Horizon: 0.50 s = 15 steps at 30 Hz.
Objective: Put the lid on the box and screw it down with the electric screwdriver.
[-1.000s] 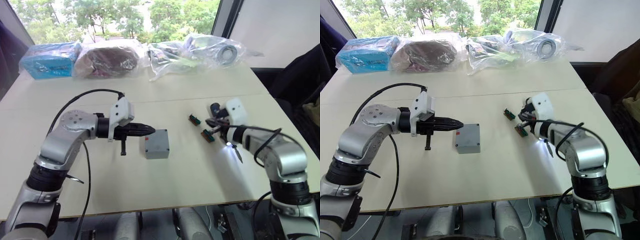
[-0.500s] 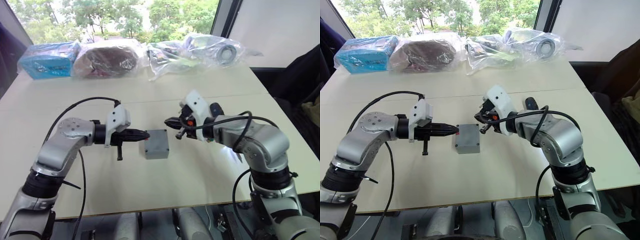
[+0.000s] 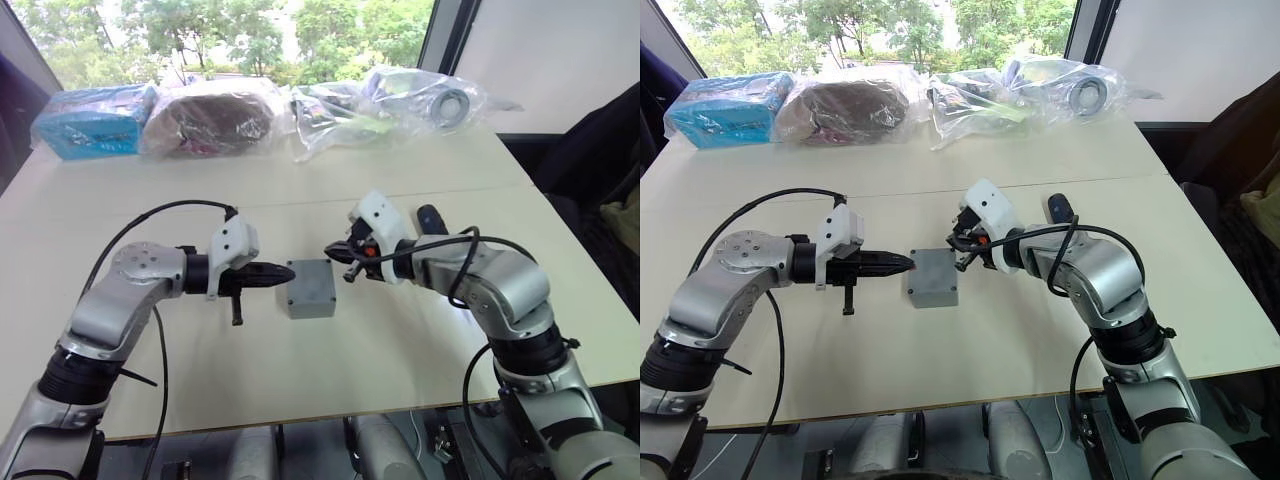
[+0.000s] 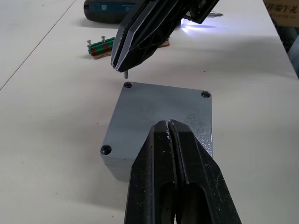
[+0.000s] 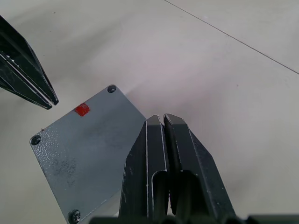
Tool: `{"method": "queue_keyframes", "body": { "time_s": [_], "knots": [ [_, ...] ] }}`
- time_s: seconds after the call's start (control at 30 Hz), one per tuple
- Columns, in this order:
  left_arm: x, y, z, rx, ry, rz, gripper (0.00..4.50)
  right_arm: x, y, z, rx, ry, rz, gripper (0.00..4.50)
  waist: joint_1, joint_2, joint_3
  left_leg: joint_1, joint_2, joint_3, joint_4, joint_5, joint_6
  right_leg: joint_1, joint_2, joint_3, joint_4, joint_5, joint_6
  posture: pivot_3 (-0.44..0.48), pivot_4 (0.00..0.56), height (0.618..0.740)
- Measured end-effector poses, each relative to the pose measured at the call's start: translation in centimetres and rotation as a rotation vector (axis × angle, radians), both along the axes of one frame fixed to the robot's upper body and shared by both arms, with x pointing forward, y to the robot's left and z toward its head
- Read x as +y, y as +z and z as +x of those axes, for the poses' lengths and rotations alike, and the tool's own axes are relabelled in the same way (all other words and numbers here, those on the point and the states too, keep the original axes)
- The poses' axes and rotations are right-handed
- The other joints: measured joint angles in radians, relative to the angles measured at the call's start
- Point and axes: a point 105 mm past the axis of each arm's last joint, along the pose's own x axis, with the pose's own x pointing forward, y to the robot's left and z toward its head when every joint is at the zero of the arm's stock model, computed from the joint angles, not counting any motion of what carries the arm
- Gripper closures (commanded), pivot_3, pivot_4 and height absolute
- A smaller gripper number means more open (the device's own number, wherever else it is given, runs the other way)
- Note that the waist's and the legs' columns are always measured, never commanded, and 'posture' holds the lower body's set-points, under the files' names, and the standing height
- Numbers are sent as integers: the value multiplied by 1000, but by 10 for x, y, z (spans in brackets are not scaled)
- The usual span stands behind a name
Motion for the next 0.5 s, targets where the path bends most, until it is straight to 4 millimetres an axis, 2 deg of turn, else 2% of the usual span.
{"method": "queue_keyframes", "body": {
  "time_s": [0.5],
  "knots": [
    [0, 0, 1, -1, 11, -4, 4500, -1, -6, 1, 10, 2, -10, 4484, 0, 0, 0, 0, 0, 0, 0, 0, 0, 0, 0, 0, 0, 0, 0, 0, 150, 740]
  ]
}}
